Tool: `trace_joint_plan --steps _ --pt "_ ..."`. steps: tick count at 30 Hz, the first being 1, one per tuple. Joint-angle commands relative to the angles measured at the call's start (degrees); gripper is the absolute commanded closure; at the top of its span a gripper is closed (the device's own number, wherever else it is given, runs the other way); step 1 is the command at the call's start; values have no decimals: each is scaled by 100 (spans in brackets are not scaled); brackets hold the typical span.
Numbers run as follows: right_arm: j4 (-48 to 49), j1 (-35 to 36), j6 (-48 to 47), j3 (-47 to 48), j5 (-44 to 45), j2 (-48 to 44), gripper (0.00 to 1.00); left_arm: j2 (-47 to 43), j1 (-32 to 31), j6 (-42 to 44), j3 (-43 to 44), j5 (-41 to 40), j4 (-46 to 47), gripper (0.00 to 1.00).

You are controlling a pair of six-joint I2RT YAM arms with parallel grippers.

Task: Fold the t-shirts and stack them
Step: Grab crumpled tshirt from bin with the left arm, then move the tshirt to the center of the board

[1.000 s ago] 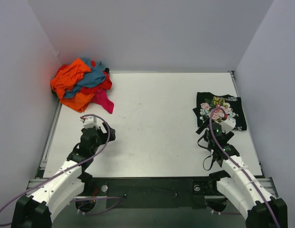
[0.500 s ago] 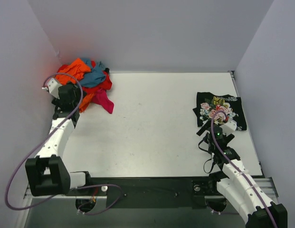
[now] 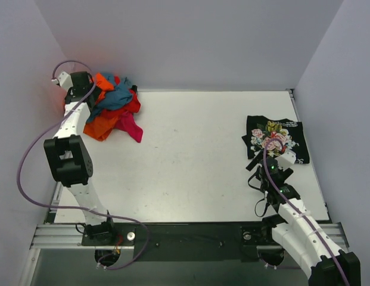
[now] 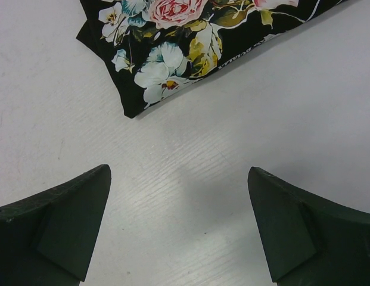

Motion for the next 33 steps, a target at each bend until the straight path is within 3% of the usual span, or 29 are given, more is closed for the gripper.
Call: trace_joint_plan --steps 1,3,6,7,8,10,15,19,24,28,33 --pt "33 38 50 76 251 93 8 614 3 -216 771 -7 -590 27" --pt "33 38 50 94 242 119 9 886 3 -164 1007 37 -581 34" --pt "42 38 50 103 216 137 11 1290 12 -32 1465 29 -941 61" --pt "51 46 50 103 224 137 11 1326 12 38 1588 11 -1003 86" --pt "60 46 41 103 224 137 11 1309 12 73 1615 11 -1021 99" --pt "60 38 50 103 224 154 11 1108 -40 205 1633 -94 -978 100" --pt "60 46 50 129 216 225 12 11 -655 1020 1484 -1752 -863 100" --pt "51 38 50 155 216 242 12 -693 -1218 1531 1483 -2325 -564 100" --pt "33 38 41 147 198 234 12 -1283 -2446 3023 1781 -3696 156 100" --pt "33 38 50 129 198 207 12 -1634 -3501 3737 1915 -3480 718 100" --pt "7 46 68 155 216 242 12 -1873 -4915 3388 1958 -2417 563 100"
